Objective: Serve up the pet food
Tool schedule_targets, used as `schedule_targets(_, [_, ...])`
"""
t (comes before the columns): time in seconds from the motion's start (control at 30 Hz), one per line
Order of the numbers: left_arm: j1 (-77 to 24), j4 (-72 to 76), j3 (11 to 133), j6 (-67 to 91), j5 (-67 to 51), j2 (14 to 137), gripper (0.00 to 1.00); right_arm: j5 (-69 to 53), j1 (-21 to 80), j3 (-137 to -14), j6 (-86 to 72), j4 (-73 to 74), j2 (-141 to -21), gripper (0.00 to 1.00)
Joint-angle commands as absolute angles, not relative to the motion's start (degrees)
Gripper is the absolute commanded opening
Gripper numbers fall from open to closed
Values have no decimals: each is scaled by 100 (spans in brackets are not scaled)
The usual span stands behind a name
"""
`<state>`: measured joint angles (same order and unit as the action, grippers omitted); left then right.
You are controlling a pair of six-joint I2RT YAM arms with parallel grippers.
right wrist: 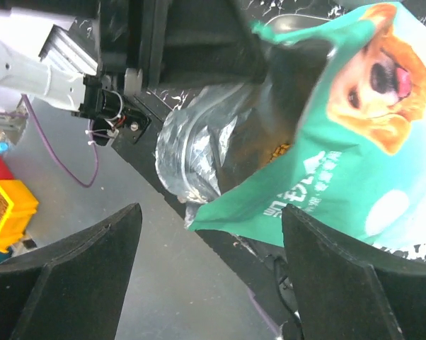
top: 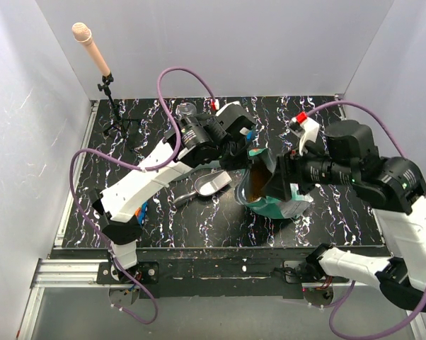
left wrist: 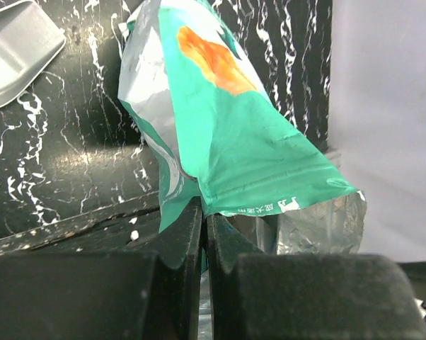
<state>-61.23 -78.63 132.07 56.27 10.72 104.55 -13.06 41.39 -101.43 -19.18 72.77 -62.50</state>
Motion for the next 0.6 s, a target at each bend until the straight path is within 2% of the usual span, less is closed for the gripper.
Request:
schedule_targets(0.0, [-6082, -7270, 13649, 6223, 1705, 10389, 0, -1512, 4201, -9381, -1293, 6462, -5627, 87])
schedule_targets(0.1, [-6082, -6787, 13571, 5960, 1767, 10336, 0, -1310, 4227, -8625, -1047, 5715, -4950, 88])
schedule_targets(0.2, [-6082, -6216, 13124, 5678, 1802, 10135, 0, -1012, 4228, -8227, -888, 5677, -4772, 85])
schedule_targets(0.33, [-6082, -5529, 12788, 5388, 1916, 9949, 0, -652, 4306, -8288, -914, 5880, -4808, 79])
schedule_targets(0.5, [-6082, -5493, 13314, 5098, 2056, 10221, 0, -36, 4429, -8516, -896, 6020, -5053, 78])
schedule_targets(0.57, [-6082, -5450, 13438, 4993, 2065, 10283, 0, 647, 4552, -8613, -958, 6064, -5202, 77])
